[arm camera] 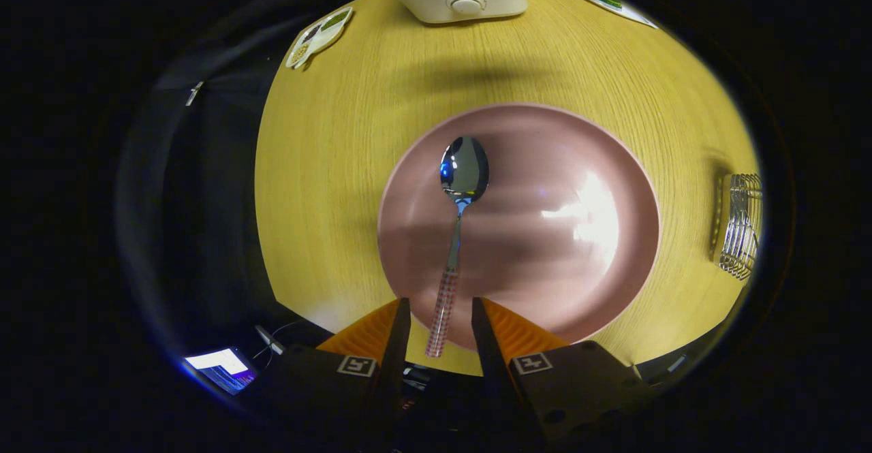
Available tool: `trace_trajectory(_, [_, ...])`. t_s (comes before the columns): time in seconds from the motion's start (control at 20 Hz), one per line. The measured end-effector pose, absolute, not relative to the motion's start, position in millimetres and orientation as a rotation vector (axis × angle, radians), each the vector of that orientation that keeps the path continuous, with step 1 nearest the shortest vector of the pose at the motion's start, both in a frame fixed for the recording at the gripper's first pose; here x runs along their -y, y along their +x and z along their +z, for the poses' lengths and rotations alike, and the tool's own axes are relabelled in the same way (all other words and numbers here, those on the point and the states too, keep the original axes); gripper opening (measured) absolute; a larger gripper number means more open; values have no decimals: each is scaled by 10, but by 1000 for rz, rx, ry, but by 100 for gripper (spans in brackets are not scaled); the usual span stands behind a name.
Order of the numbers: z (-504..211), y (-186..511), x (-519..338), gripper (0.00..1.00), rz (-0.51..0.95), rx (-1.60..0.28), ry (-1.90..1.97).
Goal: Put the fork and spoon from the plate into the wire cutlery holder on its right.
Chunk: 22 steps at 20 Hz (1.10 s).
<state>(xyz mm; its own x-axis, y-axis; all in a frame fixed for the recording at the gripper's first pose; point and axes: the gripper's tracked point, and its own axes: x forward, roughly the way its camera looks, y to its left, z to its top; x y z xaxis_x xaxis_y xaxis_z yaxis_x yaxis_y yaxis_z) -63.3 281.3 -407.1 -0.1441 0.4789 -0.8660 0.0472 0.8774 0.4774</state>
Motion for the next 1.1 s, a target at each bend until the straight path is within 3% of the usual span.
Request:
trace_trajectory(0.25, [-4261, -632, -2840, 55, 340, -1694, 431])
trace_trajectory(0.3, [-4316, -657, -2851, 40, 330, -1701, 422])
trace_trajectory(0.35, [-4335, -685, -2839, 33, 328, -1709, 408])
trace_trajectory(0.45, [-4453, -686, -2869, 32, 342, -1714, 397])
trace_trajectory(0.5, [-4350, -713, -2802, 15, 353, -1722, 385])
trace_trajectory(0.75, [-4253, -639, -2652, 12, 408, -1708, 421])
trace_trajectory(1.1, [-3560, -696, -2198, 12, 612, -1649, 419])
